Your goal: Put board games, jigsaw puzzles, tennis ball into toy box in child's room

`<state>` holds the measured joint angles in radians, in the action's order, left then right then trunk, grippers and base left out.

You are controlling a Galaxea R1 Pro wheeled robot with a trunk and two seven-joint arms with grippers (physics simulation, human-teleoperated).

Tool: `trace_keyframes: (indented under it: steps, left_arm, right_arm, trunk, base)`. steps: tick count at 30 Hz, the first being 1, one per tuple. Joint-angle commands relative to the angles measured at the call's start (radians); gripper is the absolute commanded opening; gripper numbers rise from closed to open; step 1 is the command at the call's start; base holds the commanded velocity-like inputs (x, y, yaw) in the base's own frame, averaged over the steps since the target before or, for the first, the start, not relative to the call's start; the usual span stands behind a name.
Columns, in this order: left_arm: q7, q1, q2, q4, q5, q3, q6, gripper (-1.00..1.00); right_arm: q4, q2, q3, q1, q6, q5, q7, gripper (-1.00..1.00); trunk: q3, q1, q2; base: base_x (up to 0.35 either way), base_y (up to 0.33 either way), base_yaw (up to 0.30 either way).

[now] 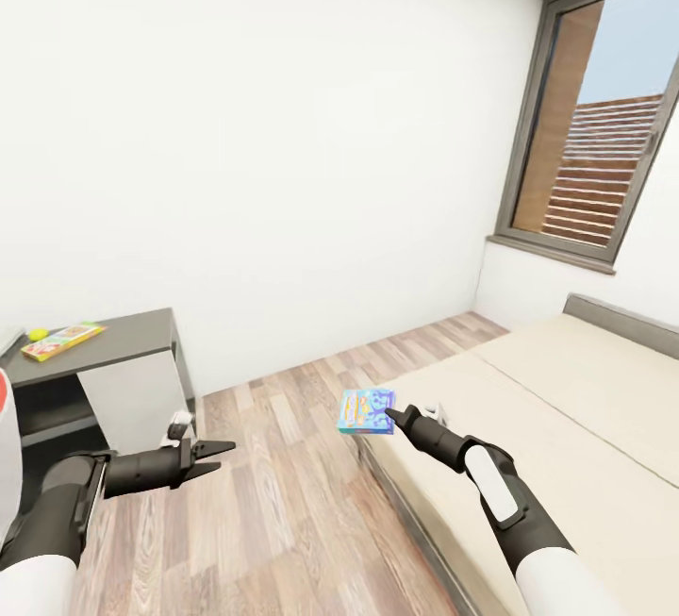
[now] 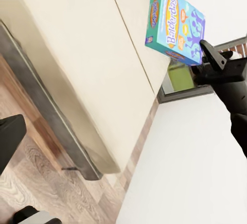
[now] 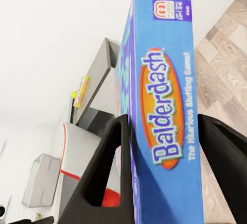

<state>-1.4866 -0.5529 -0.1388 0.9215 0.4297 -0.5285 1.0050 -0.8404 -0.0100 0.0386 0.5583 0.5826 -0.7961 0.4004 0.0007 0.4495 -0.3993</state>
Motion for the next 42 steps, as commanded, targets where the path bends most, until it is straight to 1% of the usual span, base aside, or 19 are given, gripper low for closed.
trace_keyframes:
  steps: [1,14,25,42]
  left_arm:
    - [-0.009,-0.001,0.001,0.0,0.011,-0.002,0.01,1.0]
    - [-0.009,-0.001,0.001,0.0,0.012,-0.004,0.01,1.0]
    - [-0.009,-0.001,0.001,0.0,0.012,-0.004,0.009,1.0]
    - [-0.009,-0.001,0.001,0.0,0.012,-0.004,0.009,1.0]
  right_arm:
    - [0.0,-0.001,0.004,0.0,0.008,-0.005,0.001,-1.0]
    - [0.0,-0.001,0.004,0.0,0.008,-0.005,0.001,-1.0]
    - [0.0,-0.001,0.003,0.0,0.008,-0.005,0.001,-1.0]
    - [0.0,-0.001,0.003,0.0,0.008,-0.004,0.001,-1.0]
  trunk:
    - [0.0,0.0,-0.001]
    - [0.0,0.0,-0.001]
    - [0.0,0.0,-0.001]
    - [0.0,0.0,-0.001]
  base:
    - [0.072,-0.23,0.291]
    - [0.174,-0.201,0.291]
    - [0.131,-0.016,0.291]
    - [0.009,0.0,0.291]
